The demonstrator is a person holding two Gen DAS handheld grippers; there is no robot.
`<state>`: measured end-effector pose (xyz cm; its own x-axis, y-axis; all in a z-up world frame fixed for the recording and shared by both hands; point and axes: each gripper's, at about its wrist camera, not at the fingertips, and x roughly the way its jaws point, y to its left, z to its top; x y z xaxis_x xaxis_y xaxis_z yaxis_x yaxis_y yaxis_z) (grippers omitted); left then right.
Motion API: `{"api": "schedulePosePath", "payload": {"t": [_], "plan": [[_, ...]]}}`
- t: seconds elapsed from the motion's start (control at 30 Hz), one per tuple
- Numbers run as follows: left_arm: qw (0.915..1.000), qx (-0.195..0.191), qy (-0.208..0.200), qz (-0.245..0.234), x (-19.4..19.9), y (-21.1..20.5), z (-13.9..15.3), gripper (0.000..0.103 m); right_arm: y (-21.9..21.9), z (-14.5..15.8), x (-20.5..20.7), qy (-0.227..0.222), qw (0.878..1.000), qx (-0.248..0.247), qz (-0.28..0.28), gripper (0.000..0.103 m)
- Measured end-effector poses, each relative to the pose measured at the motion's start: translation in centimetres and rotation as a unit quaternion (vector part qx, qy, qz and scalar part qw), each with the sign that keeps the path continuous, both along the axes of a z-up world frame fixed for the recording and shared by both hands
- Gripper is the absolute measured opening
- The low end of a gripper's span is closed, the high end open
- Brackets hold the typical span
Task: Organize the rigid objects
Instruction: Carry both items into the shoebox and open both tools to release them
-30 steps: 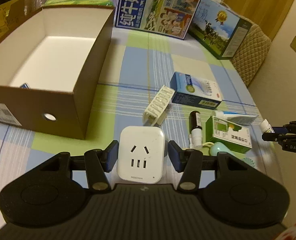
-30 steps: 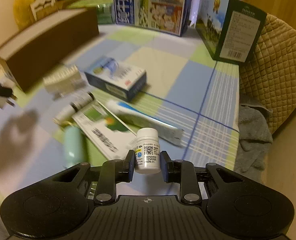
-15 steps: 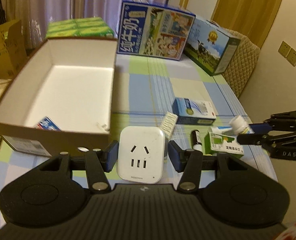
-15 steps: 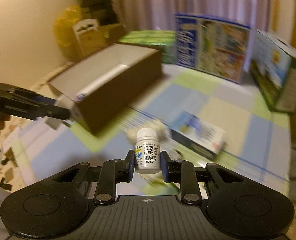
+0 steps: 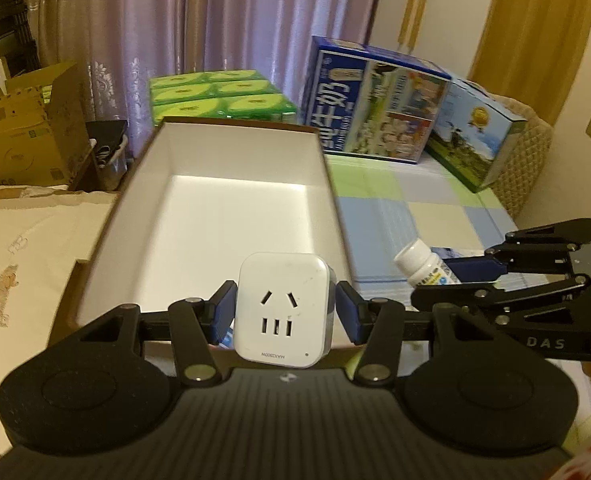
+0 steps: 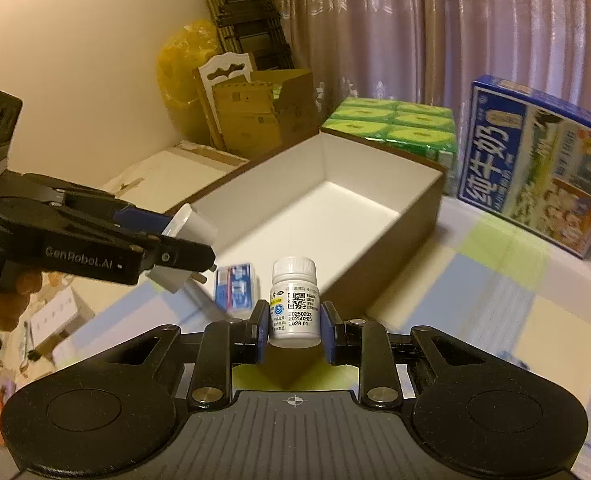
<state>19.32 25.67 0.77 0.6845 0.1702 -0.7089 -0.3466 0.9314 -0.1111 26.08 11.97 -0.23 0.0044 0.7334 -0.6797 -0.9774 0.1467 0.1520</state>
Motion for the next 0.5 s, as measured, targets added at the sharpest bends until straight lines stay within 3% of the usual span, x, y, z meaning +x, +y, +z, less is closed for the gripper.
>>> {"api": "schedulePosePath", "payload": {"t": [0.3,0.5], "plan": [[0.9995,0.003,0.03,-0.011,3.4,5.1,-2.1,0.048,8.1,-3.0,-0.4,-0.019,0.997,-0.069,-0.005,0.023],[0.9979,-0.02,0.06,-0.017,6.4,7.1,-5.2,0.048,11.3,-5.9,0.7,-0.037,0.992,-0.123,-0.006,0.023]]}}
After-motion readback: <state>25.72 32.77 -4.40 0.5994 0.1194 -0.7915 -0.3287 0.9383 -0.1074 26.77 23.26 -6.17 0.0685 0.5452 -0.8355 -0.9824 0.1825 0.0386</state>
